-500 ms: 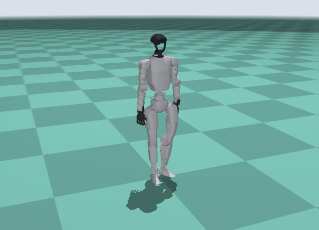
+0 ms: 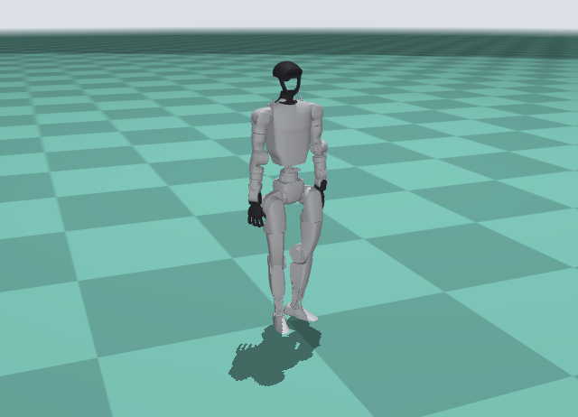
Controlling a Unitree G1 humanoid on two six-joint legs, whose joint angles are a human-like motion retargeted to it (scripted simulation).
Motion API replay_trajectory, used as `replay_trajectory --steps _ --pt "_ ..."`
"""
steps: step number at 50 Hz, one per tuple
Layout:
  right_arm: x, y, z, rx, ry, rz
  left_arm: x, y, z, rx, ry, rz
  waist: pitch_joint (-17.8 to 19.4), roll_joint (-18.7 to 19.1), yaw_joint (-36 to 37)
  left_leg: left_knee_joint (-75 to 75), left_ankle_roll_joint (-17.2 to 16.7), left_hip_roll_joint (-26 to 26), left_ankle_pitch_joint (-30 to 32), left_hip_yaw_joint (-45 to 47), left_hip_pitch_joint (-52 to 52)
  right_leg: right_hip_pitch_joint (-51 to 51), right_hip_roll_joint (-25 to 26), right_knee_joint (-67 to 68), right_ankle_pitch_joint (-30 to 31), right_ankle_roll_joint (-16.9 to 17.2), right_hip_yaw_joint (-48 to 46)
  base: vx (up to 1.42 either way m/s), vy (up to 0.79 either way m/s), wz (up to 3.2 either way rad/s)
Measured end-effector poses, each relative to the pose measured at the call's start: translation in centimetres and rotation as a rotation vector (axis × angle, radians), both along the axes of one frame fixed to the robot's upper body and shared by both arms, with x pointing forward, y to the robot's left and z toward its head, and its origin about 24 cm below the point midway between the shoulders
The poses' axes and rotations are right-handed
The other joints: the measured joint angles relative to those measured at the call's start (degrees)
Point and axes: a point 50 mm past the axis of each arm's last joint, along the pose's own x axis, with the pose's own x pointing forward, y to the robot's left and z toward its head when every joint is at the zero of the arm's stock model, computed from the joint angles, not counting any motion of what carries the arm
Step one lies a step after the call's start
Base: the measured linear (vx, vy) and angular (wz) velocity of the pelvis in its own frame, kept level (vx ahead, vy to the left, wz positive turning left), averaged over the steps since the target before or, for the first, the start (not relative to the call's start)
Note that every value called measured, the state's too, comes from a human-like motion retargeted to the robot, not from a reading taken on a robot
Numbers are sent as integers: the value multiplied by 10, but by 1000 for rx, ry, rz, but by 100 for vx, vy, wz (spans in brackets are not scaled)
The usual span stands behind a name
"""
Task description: Upper body actions
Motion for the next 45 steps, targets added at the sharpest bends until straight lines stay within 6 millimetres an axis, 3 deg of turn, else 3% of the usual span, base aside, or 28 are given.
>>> replay_trajectory --steps 45 --pt "0 1 0 5 2 8 1 1 0 6 -5 9 2 -1 -14 0 -1 4 -3 6 1 -3 4 1 1 -4 11 0 0 0"
